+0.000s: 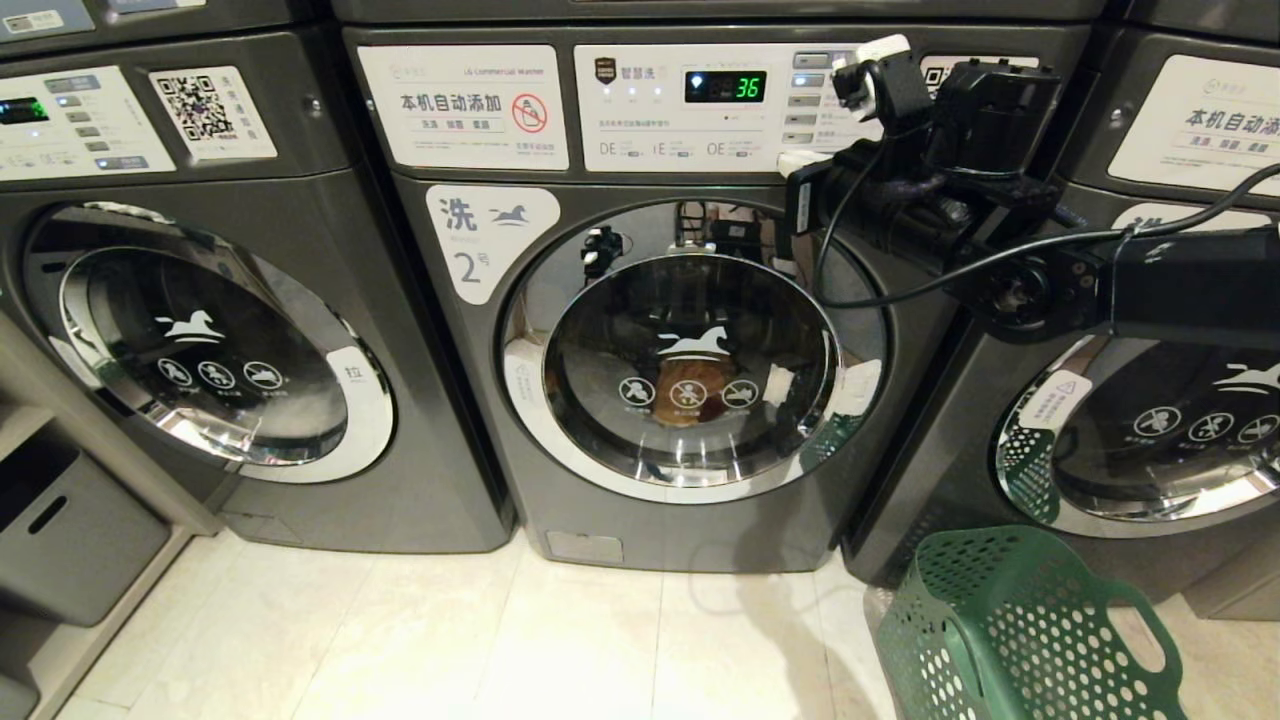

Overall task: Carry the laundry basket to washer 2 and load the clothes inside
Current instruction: Press the washing machine switch

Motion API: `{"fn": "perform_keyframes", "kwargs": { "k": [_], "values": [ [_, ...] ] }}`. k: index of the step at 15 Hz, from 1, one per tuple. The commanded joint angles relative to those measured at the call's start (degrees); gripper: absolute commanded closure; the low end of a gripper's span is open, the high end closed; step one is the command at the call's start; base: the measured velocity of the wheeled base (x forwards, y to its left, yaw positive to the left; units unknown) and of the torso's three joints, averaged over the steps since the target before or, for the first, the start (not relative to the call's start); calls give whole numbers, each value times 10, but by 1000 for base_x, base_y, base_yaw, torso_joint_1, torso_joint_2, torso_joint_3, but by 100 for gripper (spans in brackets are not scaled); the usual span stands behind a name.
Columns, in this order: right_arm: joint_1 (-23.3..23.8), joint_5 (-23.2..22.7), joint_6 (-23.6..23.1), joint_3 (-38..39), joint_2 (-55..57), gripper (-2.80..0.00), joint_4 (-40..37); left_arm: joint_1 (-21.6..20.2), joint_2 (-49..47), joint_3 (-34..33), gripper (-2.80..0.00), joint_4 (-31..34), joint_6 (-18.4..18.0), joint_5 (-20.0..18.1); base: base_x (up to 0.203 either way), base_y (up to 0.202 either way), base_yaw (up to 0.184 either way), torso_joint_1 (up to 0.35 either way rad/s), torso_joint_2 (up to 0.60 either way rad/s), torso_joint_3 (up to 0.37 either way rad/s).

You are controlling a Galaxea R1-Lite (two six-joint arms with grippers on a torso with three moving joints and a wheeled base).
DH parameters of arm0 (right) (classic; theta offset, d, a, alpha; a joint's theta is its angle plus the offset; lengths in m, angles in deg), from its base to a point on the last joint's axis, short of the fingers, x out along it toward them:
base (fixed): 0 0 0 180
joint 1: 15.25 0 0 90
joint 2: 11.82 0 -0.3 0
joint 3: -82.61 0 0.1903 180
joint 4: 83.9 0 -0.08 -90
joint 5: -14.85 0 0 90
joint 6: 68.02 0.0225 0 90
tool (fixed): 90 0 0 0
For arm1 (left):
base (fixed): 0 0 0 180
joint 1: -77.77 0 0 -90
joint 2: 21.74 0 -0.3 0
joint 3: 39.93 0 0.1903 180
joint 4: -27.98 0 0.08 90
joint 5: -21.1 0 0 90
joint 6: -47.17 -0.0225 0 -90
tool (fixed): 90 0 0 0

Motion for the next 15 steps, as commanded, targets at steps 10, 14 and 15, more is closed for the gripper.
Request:
{"fn": "perform_keyframes", "kwargs": {
  "k": [10, 14, 15],
  "values": [
    [-5, 17, -1, 58, -45, 0, 5, 0, 0, 0, 0, 1, 0, 0, 0, 0, 0, 0, 0, 0],
    [-24, 16, 2, 71, -54, 0, 5, 0, 0, 0, 0, 1, 0, 0, 0, 0, 0, 0, 0, 0],
    [-29, 16, 3, 71, -59, 0, 5, 0, 0, 0, 0, 1, 0, -1, 0, 0, 0, 0, 0, 0]
  ]
}}
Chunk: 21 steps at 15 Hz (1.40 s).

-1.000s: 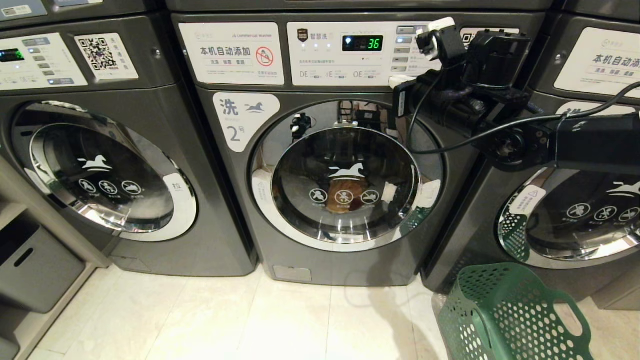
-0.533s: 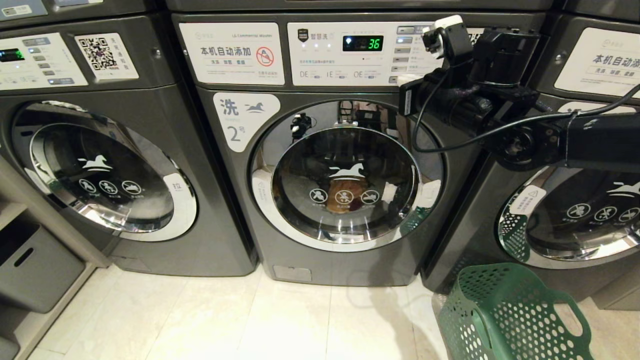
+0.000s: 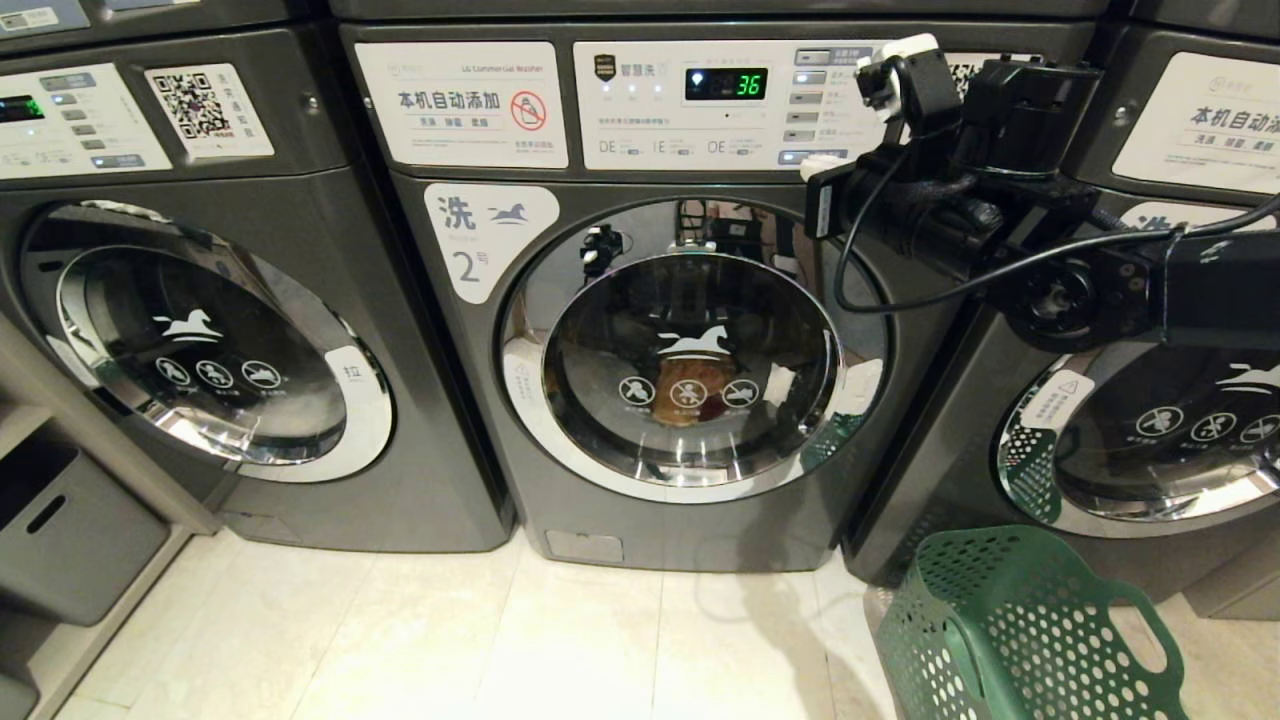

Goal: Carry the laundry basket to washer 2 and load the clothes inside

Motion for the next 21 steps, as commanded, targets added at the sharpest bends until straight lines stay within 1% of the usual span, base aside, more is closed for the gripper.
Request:
{"fn": "perform_keyframes", "kwargs": {
  "k": [1, 3, 4, 6, 9, 10, 11, 12, 13, 14, 15, 17, 18, 19, 21],
  "values": [
    [-14, -2, 0, 6, -15, 0, 0, 0, 0, 0, 0, 1, 0, 0, 0, 0, 0, 0, 0, 0],
    [-27, -2, 1, 43, -44, 0, -4, 0, 0, 0, 0, 0, 0, -1, 0, 0, 0, 0, 0, 0],
    [-33, -2, 1, 82, -65, 0, -6, 0, 0, 0, 0, 1, 0, -1, 0, 0, 0, 0, 0, 0],
    [-47, -3, 1, 186, -122, 0, -17, 0, 0, 0, 0, 1, 0, -1, 0, 0, 0, 0, 0, 0],
    [-58, 1, 1, 369, -210, 0, -25, 0, 0, 0, 0, 1, 0, 0, 0, 0, 0, 0, 0, 0],
    [-58, 8, 1, 430, -239, 0, -27, 0, 0, 0, 0, 1, 0, 0, 0, 0, 0, 0, 0, 0],
    [-56, 26, 1, 492, -277, 0, -33, 0, 0, 0, 0, 1, 0, 0, 0, 0, 0, 0, 0, 0],
    [-49, 51, 1, 531, -315, 0, -44, 0, 0, 0, 0, 1, 0, -1, 0, 0, 0, 0, 0, 0],
    [-32, 74, 3, 560, -354, 0, -66, 0, 0, 0, 0, 1, 0, 0, 0, 0, 0, 0, 0, 0],
    [2, 87, 13, 584, -393, 0, -94, 0, 0, 0, 0, 1, 0, 0, 0, 0, 0, 0, 0, 0],
    [31, 93, 33, 605, -431, 0, -127, 0, 0, 0, 0, 0, 0, 0, 0, 0, 0, 0, 0, 0],
    [50, 94, 66, 644, -509, 0, -194, 0, 0, 0, 0, 1, 0, 0, 0, 0, 0, 0, 0, 0],
    [54, 77, 77, 677, -556, 0, -223, 0, 0, 0, 0, 1, 0, 0, 0, 0, 0, 0, 0, 0],
    [61, 34, 88, 726, -602, 0, -240, 0, 0, 0, 0, 1, 0, -1, 0, 0, 0, 0, 0, 0],
    [109, -51, 99, 806, -696, 0, -257, 0, 0, 1, 0, 1, 0, -1, 0, 0, 0, 0, 0, 0]
  ]
}}
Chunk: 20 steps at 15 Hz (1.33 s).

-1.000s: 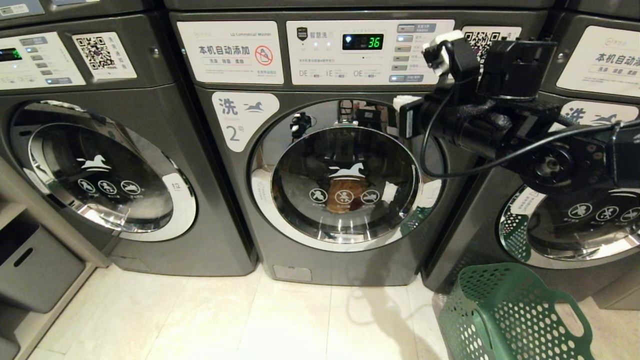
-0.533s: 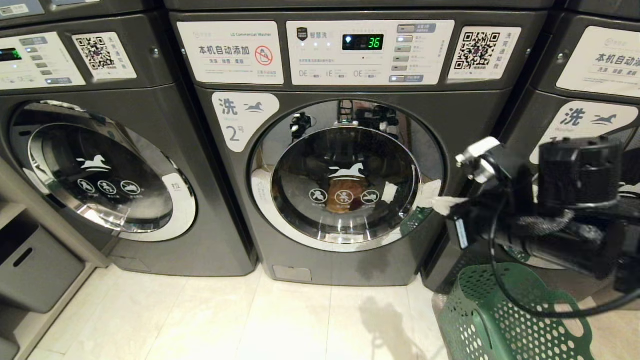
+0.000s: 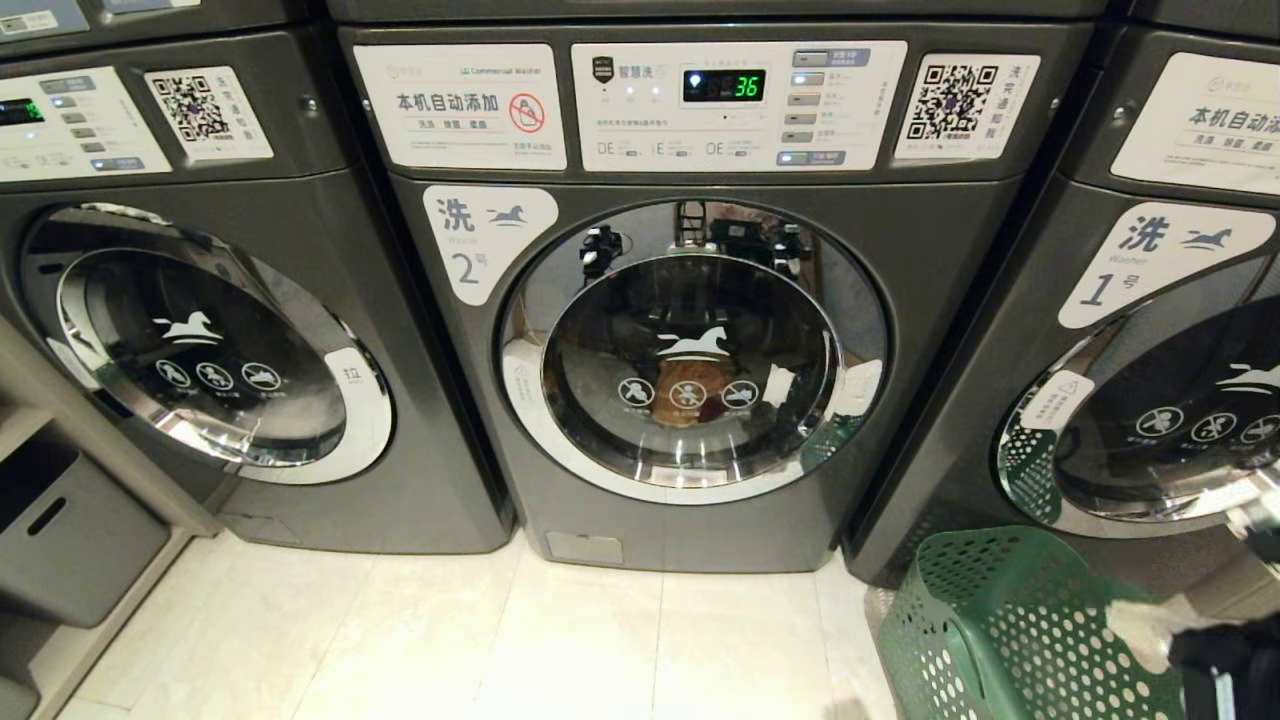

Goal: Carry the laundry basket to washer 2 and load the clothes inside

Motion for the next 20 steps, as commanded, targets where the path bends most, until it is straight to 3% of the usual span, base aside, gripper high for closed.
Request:
{"fn": "perform_keyframes", "kwargs": {
  "k": [1, 4, 6, 10, 12, 14, 20],
  "values": [
    [51, -78, 5, 94, -161, 0, -13, 0, 0, 0, 0, 0, 0, 0, 0, 0, 0, 0, 0, 0],
    [105, -141, 2, 160, -311, 0, -52, 0, 0, 0, 0, 0, 0, 0, 0, 0, 0, 0, 0, 0],
    [133, -152, -4, 171, -406, 0, -70, 0, 0, 0, 0, 1, 0, 0, 0, 0, 0, 0, 0, 0],
    [140, -103, -21, 178, -553, 0, -92, 0, 0, 0, 0, 0, 0, 0, 0, 0, 0, 0, 0, 0],
    [141, -15, -45, 205, -564, 0, -73, 0, 0, 0, 0, 0, 0, -1, 0, 0, 0, 0, 0, 0],
    [141, -35, -51, 218, -564, 0, -47, 0, 0, 0, 0, 0, 0, 0, 0, 0, 0, 0, 0, 0],
    [141, -22, -4, 218, -564, 0, -50, 0, 0, 0, 0, 0, 0, -1, 0, 0, 0, 0, 0, 0]
  ]
}}
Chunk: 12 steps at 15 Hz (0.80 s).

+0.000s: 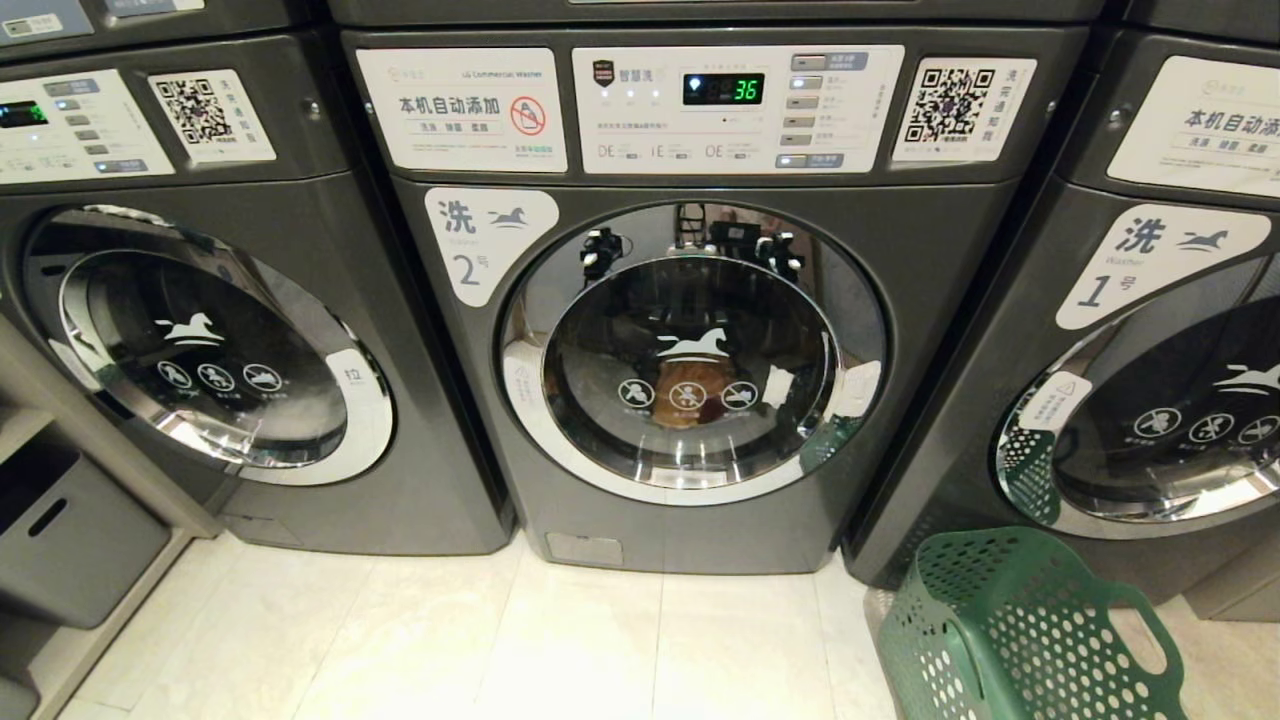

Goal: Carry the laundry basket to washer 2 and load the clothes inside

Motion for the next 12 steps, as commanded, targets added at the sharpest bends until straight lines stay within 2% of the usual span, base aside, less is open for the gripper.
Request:
{"fn": "perform_keyframes", "kwargs": {
  "k": [1, 4, 5, 6, 8, 9, 12],
  "values": [
    [-1, 4, 11, 1, 1, 0, -3, 0, 0, 0, 0, 1, 0, -1, 0, 0, 0, 0, 0, 0],
    [-1, 2, 8, 1, 1, 0, -3, 0, 0, 0, 0, 0, 0, -1, 0, 0, 0, 0, 0, 0],
    [0, 2, 7, 1, 1, 0, -3, 0, 0, -7, 0, -23, 0, 0, 0, 0, 0, 0, 0, 0],
    [0, 3, 7, 1, 1, 0, -3, 0, 0, -21, 0, -63, 0, 1, 0, 0, 0, 0, 0, 0],
    [0, 2, 2, 1, 1, 0, -3, 0, 0, -65, 0, -188, 1, 8, 0, 0, 0, 0, 0, 0],
    [0, 3, 8, 1, 1, 0, -3, 0, 0, -69, 0, -211, 4, 10, 0, 0, 0, 0, 0, 0],
    [0, 2, 7, 1, 1, 0, -3, 0, 0, -74, 0, -191, 22, 16, 0, 0, 0, 0, 0, 0]
  ]
}}
